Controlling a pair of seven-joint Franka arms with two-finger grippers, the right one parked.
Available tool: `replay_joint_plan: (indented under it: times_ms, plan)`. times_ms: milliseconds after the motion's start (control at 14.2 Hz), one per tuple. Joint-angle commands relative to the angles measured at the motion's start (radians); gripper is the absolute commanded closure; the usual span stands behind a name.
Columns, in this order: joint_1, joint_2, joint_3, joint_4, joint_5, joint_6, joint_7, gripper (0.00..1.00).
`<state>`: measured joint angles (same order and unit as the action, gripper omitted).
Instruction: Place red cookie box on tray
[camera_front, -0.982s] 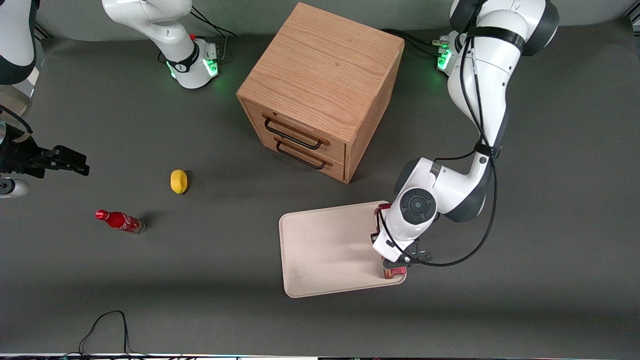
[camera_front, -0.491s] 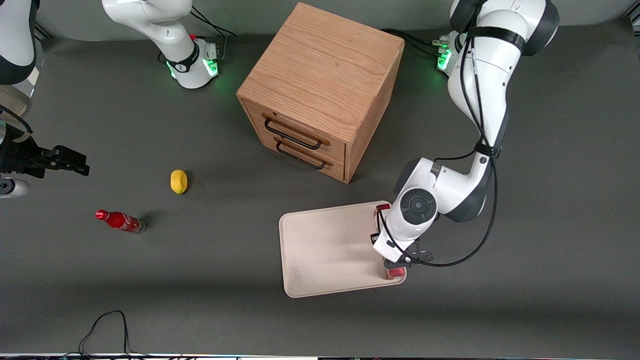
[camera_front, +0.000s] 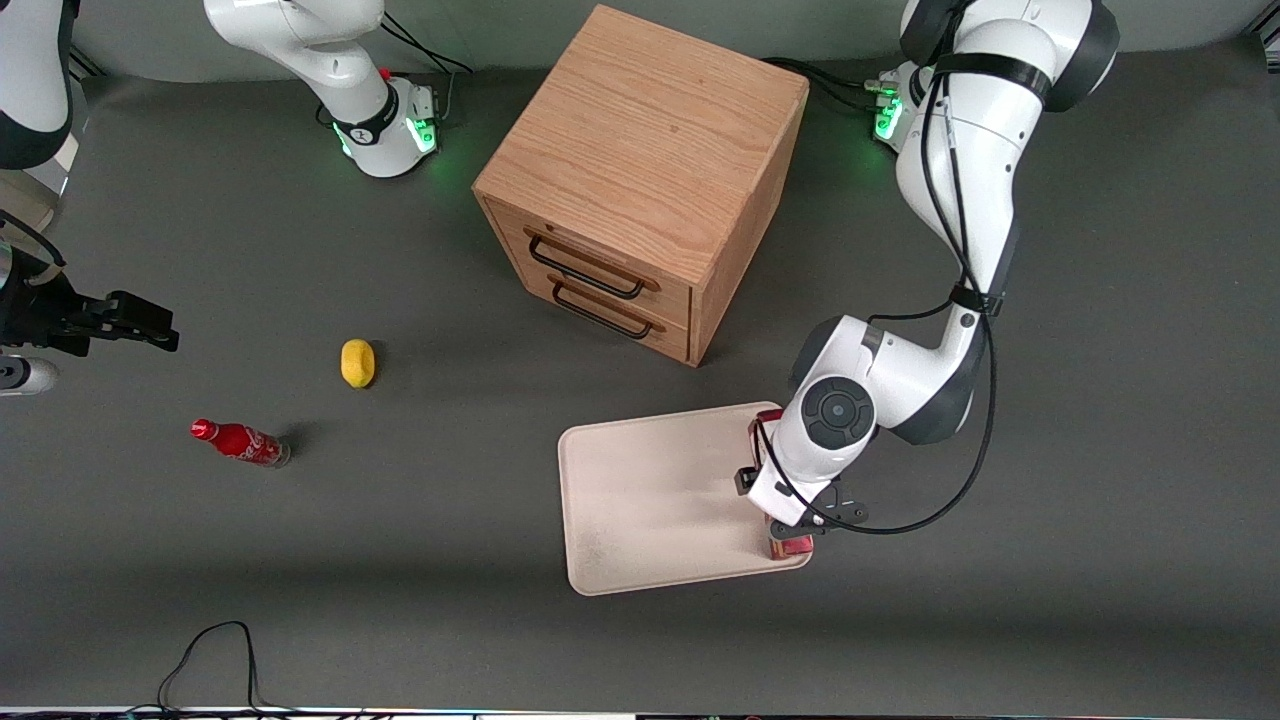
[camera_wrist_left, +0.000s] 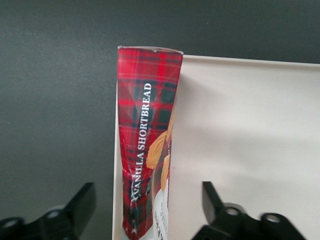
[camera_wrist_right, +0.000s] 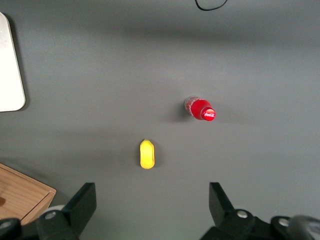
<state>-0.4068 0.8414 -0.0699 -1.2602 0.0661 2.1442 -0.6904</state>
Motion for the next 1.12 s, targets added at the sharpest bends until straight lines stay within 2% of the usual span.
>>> replay_joint_plan:
  times_ms: [0,211,491,842,1053]
  plan:
    - [0.011,-0.036,0.008,-0.011,0.021,-0.021,-0.014,0.0]
    - [0.031,-0.102,0.009,-0.01,0.021,-0.151,0.04,0.0]
    - [0.095,-0.266,0.005,-0.028,0.004,-0.352,0.127,0.0]
    - [0.262,-0.528,0.007,-0.282,-0.029,-0.38,0.412,0.0]
    - [0.272,-0.681,0.091,-0.421,-0.031,-0.392,0.54,0.0]
